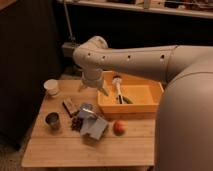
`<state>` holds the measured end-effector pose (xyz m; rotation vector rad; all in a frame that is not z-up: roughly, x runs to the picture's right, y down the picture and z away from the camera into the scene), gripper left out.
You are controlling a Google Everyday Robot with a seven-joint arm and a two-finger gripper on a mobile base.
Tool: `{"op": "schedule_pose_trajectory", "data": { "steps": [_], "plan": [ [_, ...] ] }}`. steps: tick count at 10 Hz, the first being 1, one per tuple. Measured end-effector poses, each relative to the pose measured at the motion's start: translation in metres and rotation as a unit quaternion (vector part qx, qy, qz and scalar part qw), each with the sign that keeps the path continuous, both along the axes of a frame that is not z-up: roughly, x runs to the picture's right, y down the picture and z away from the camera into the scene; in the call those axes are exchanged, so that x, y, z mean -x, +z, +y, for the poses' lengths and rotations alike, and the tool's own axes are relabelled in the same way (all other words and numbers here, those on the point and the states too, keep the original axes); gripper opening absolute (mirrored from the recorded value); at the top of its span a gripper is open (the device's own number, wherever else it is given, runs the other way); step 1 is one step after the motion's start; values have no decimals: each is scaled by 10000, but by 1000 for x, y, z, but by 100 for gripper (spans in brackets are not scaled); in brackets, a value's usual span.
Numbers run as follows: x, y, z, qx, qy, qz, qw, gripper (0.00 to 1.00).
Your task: Place eraser in metal cup
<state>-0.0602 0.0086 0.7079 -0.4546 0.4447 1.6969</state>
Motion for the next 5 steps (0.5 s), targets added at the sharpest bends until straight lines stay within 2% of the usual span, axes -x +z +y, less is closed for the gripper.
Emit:
{"op": "schedule_pose_trajectory", "data": {
  "steps": [3, 5],
  "plan": [
    [0, 0, -2, -33, 2, -44, 10000, 80],
    [4, 3, -18, -147, -263, -379, 9988, 80]
  ]
}}
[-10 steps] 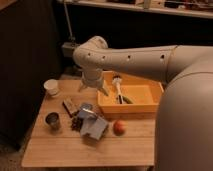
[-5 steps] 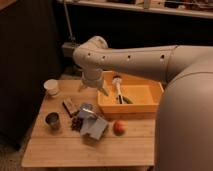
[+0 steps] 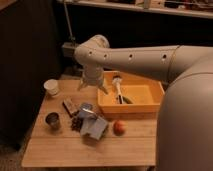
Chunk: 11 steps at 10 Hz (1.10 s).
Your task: Place eraser in metal cup
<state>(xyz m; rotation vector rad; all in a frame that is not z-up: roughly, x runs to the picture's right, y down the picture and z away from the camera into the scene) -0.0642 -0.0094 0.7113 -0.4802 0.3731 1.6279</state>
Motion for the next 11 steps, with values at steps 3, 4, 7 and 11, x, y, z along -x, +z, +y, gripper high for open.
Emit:
{"op": "schedule_pose_trajectory", "data": {
  "steps": [3, 4, 7, 11],
  "plan": [
    [31, 2, -20, -52, -585, -554, 9967, 80],
    [30, 2, -22, -53, -646, -572, 9963, 80],
    [32, 3, -25, -139, -717, -692, 9949, 80],
    [87, 20, -36, -735, -1577, -1964, 9650, 80]
  ]
}}
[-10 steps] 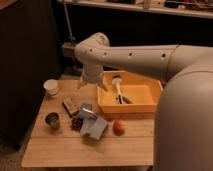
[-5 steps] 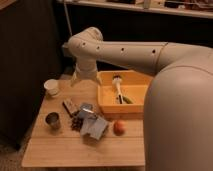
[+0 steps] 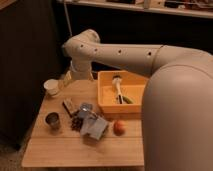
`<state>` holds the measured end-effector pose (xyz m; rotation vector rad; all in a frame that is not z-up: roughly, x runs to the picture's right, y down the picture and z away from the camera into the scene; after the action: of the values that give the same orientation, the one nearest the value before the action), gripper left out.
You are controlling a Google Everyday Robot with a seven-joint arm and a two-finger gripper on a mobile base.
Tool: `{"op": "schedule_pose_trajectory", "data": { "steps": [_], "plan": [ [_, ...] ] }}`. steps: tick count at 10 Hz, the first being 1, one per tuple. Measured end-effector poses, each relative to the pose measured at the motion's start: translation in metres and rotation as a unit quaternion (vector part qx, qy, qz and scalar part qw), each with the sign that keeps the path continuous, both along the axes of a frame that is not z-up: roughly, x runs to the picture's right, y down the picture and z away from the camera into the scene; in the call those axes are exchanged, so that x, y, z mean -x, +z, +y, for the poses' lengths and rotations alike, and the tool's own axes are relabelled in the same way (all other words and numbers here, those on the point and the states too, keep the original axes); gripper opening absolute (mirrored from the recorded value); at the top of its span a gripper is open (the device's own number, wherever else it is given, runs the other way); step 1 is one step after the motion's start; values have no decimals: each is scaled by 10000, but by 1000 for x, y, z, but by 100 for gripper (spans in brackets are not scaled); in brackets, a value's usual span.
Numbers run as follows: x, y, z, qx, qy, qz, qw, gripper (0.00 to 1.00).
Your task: Place eraser in metal cup
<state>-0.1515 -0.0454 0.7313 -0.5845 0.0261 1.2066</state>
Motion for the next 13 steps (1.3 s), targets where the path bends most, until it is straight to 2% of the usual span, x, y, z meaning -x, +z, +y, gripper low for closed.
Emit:
{"op": "schedule_pose_trajectory", "data": {
  "steps": [2, 3, 5, 6, 8, 10, 13],
  "plan": [
    [16, 6, -2, -187, -277, -381, 9987, 80],
    [20, 7, -3, -238, -348, -483, 9979, 80],
    [20, 8, -3, -250, -365, -498, 9978, 80],
    [20, 9, -3, -226, -389, -469, 9979, 80],
    [32, 26, 1, -138, -576, -424, 9973, 80],
    [49, 57, 15, 1, -722, -481, 9962, 80],
    [65, 74, 32, 179, -711, -620, 9954, 80]
  ]
}}
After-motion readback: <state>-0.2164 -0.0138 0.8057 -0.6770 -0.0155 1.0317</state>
